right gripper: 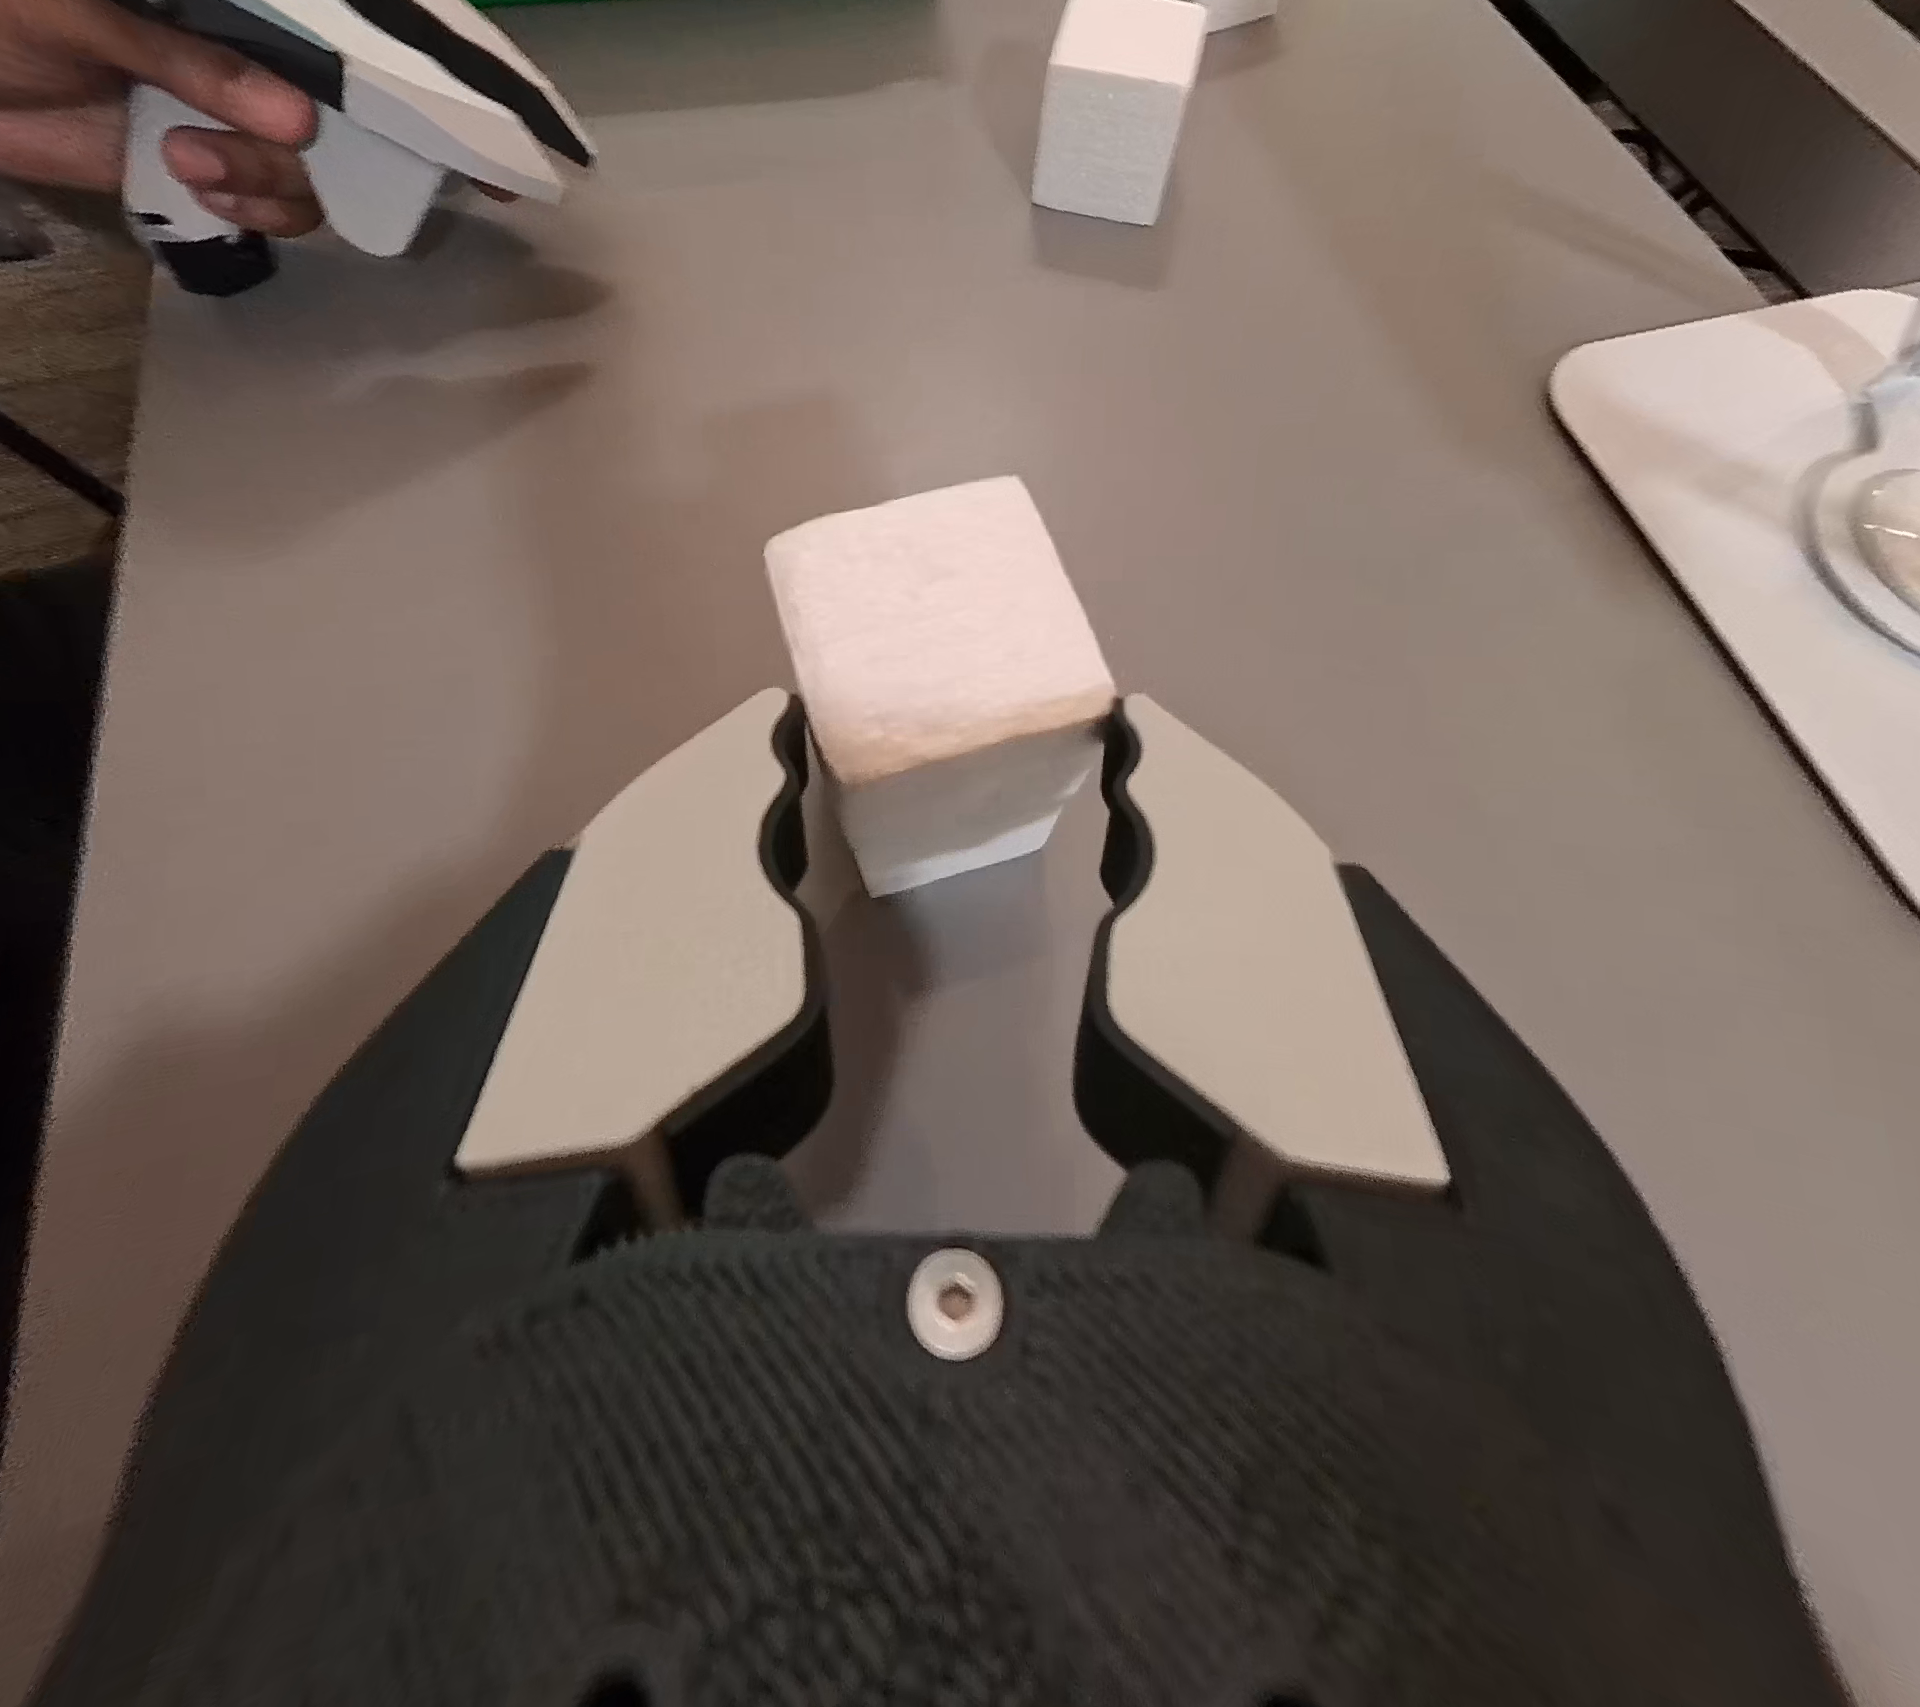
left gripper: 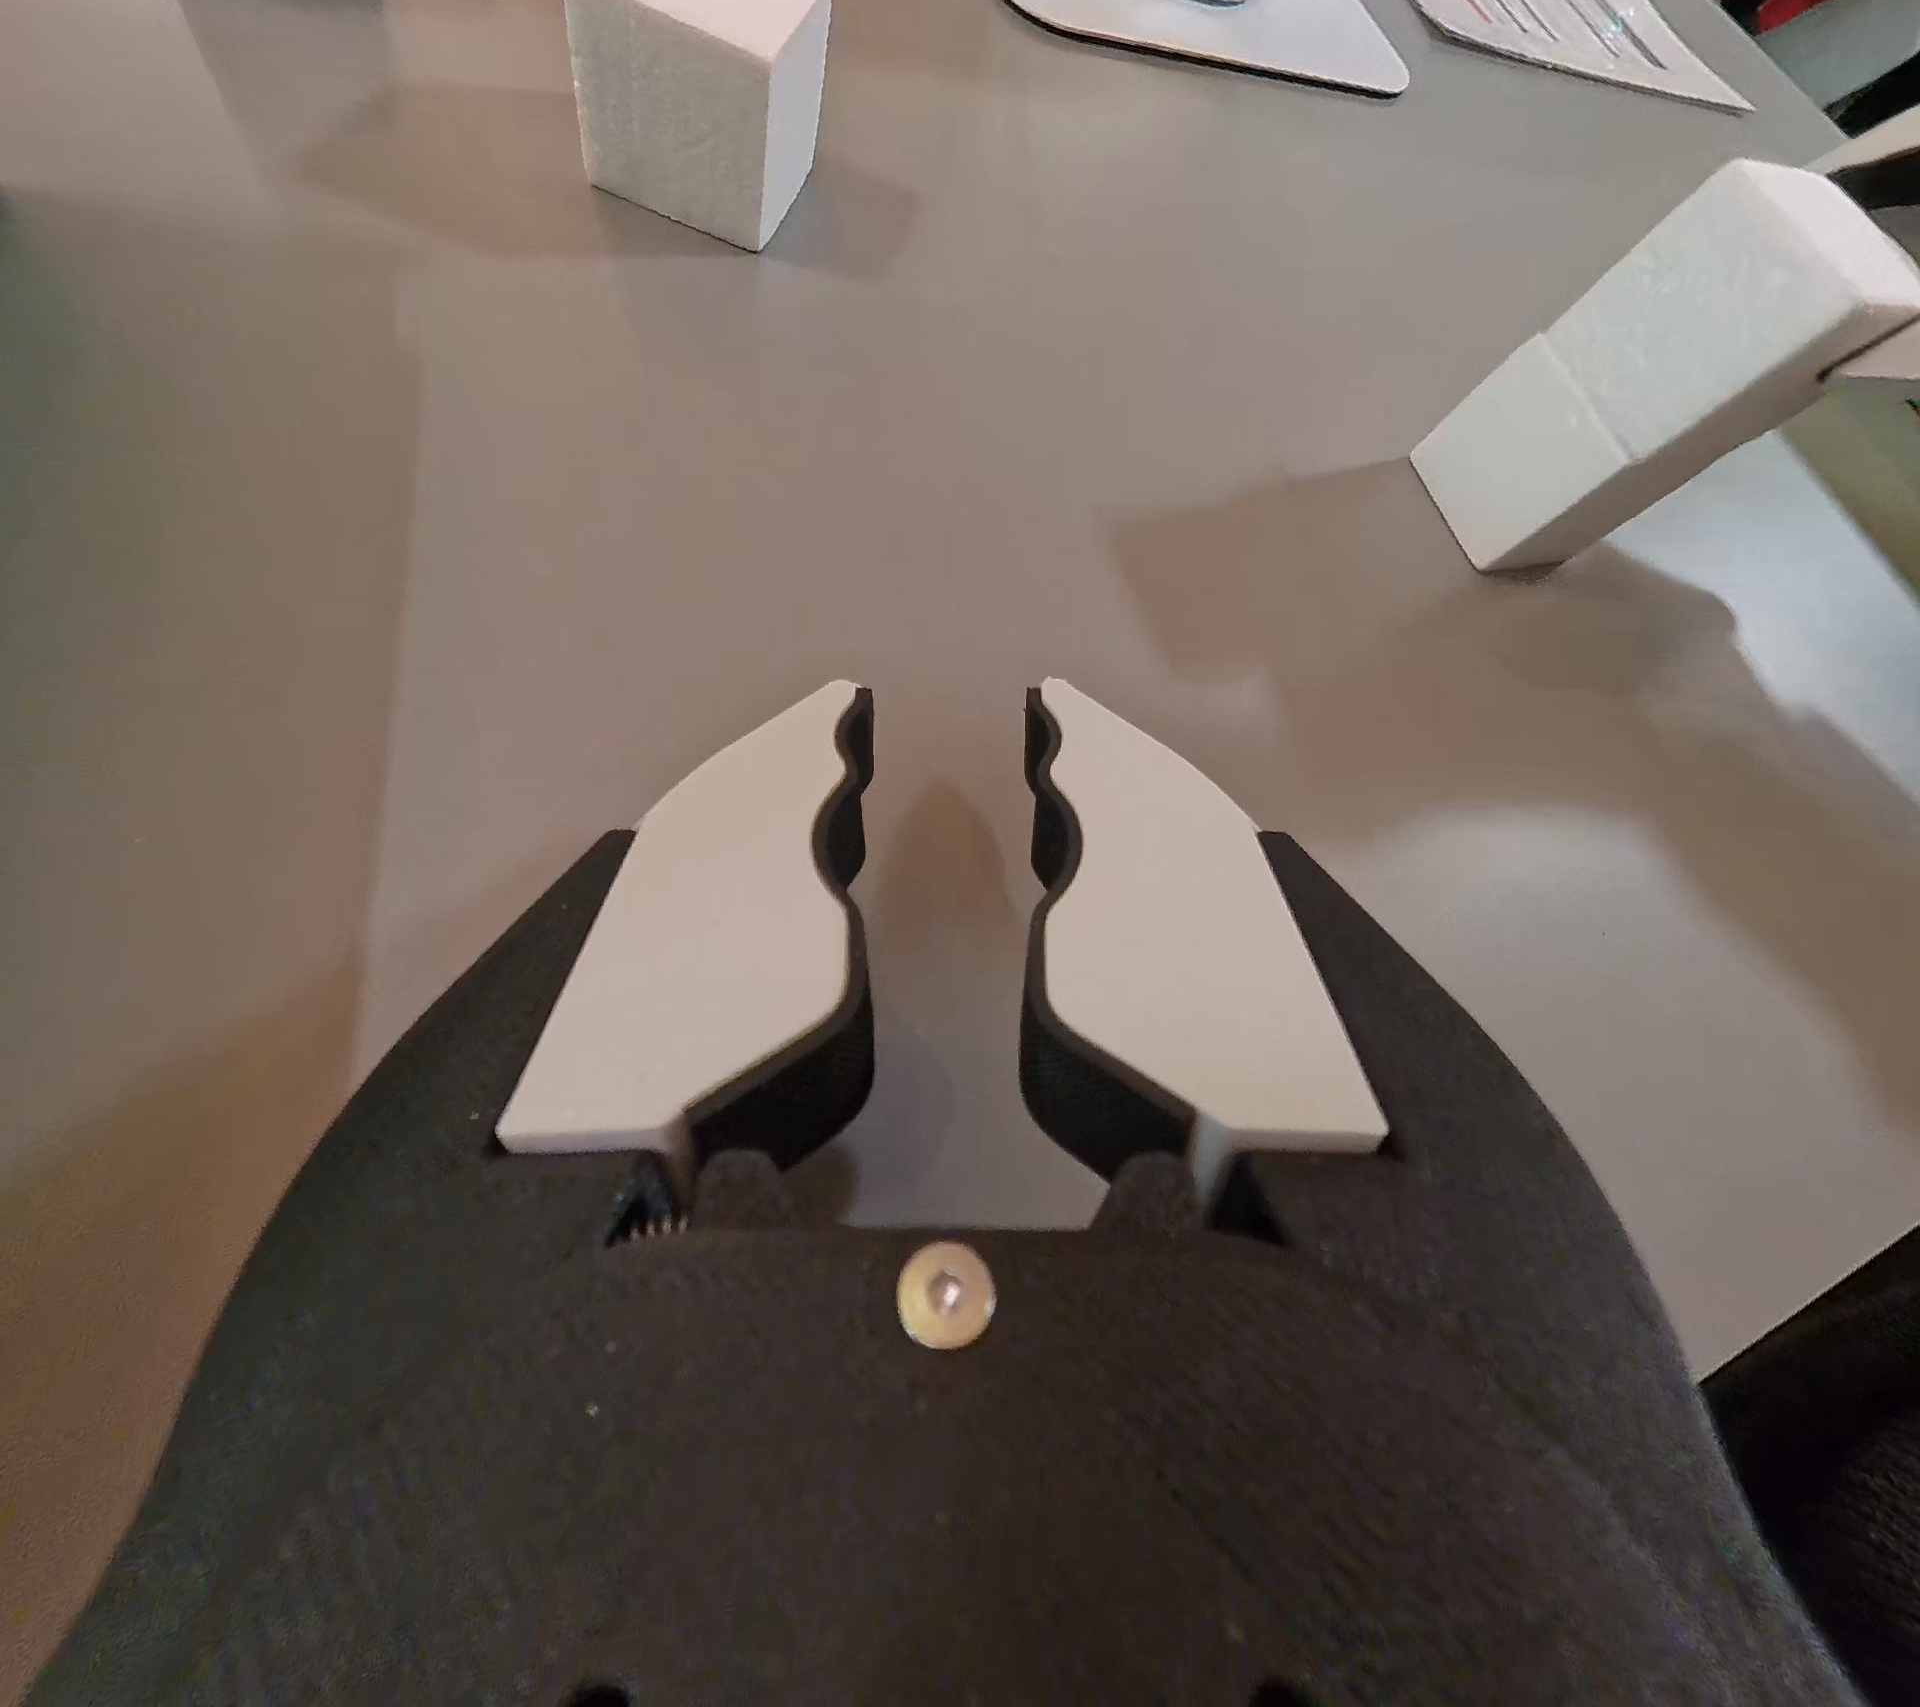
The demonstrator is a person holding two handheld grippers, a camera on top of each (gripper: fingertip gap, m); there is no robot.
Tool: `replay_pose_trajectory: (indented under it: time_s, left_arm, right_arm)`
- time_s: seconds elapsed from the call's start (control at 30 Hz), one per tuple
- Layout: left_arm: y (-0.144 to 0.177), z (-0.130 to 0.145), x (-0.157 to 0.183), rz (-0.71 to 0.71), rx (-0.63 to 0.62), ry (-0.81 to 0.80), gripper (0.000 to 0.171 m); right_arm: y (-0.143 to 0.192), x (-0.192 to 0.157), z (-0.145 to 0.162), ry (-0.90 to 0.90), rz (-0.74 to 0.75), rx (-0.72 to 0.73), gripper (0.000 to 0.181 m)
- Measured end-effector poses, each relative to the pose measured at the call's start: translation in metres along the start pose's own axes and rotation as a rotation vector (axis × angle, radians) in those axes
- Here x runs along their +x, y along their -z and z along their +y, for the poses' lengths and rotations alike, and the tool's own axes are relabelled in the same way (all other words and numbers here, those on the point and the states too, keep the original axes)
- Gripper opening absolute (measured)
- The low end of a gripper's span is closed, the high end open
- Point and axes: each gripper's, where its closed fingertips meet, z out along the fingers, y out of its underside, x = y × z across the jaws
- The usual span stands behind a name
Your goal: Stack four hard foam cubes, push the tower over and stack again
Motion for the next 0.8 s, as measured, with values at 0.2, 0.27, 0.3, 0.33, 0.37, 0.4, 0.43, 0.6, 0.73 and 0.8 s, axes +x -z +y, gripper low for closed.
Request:
replay_pose_trajectory:
  time_s: [0.2, 0.27, 0.3, 0.33, 0.37, 0.4, 0.43, 0.6, 0.73, 0.8]
  left_arm:
    - [-0.0003, 0.0002, -0.0002, 0.001, -0.002, 0.002, 0.029]
    - [-0.0004, 0.0004, -0.0002, 0.002, -0.003, 0.002, 0.029]
    - [-0.0005, 0.0006, -0.0001, 0.002, -0.004, 0.003, 0.029]
    - [-0.0007, 0.0007, -0.0002, 0.002, -0.005, 0.003, 0.029]
    - [-0.0006, 0.0007, -0.0002, 0.002, -0.006, 0.003, 0.029]
    - [-0.0007, 0.0007, -0.0001, 0.002, -0.006, 0.003, 0.029]
    - [-0.0008, 0.0008, -0.0002, 0.002, -0.006, 0.003, 0.029]
    - [-0.0009, 0.0010, -0.0002, 0.003, -0.007, 0.004, 0.029]
    - [-0.0011, 0.0012, -0.0002, 0.003, -0.009, 0.003, 0.029]
    - [-0.0012, 0.0012, -0.0002, 0.003, -0.009, 0.004, 0.029]
  right_arm:
    - [0.0017, -0.0045, 0.0006, -0.007, -0.037, 0.013, 0.056]
    - [0.0012, -0.0046, 0.0003, -0.003, -0.032, 0.013, 0.056]
    - [0.0008, -0.0048, 0.0002, 0.004, -0.027, 0.009, 0.056]
    - [0.0003, -0.0050, 0.0001, 0.010, -0.021, 0.005, 0.056]
    - [-0.0002, -0.0053, 0.0001, 0.017, -0.015, -0.001, 0.056]
    - [-0.0006, -0.0055, 0.0000, 0.022, -0.010, -0.006, 0.056]
    - [-0.0007, -0.0057, 0.0000, 0.026, -0.006, -0.011, 0.056]
    - [-0.0007, -0.0055, 0.0001, 0.023, -0.004, -0.008, 0.056]
    - [-0.0019, -0.0058, -0.0007, 0.037, 0.005, -0.006, 0.056]
    - [-0.0019, -0.0057, -0.0006, 0.036, 0.009, -0.005, 0.056]
